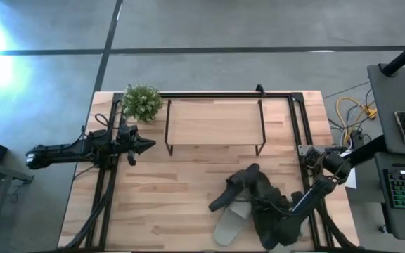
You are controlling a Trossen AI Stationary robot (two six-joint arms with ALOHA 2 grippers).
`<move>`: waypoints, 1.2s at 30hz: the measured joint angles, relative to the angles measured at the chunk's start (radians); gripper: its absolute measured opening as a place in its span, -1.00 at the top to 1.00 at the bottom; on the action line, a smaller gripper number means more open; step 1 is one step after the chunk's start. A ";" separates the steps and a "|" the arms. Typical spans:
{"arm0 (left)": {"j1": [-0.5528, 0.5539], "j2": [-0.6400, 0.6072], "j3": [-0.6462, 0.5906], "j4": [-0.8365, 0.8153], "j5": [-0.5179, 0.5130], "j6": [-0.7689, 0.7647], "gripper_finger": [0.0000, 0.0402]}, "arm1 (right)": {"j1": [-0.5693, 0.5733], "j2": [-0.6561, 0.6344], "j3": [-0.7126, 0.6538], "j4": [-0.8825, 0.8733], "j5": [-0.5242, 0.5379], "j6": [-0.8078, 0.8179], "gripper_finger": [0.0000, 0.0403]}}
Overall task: Pick and place slides into the shelf
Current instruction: Put the right black slide on the shelf
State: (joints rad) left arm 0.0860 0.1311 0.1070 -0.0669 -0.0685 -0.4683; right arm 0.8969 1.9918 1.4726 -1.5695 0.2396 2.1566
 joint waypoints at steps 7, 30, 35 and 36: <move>0.000 0.022 0.000 0.053 0.000 0.003 1.00 | 0.047 -0.056 0.186 0.000 0.029 -0.139 0.95; 0.000 0.072 0.000 0.172 0.000 0.010 1.00 | -0.479 -0.210 0.399 -0.001 0.599 -0.951 0.94; 0.000 0.073 0.000 0.172 0.000 0.011 1.00 | -0.642 -0.202 0.422 0.000 0.592 -1.140 0.94; 0.000 0.072 0.000 0.172 0.000 0.011 1.00 | -0.681 -0.196 0.421 -0.002 0.591 -1.162 0.94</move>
State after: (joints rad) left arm 0.0860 0.2031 0.1074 0.1055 -0.0686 -0.4574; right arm 0.2160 1.7957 1.8938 -1.5715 0.8310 0.9948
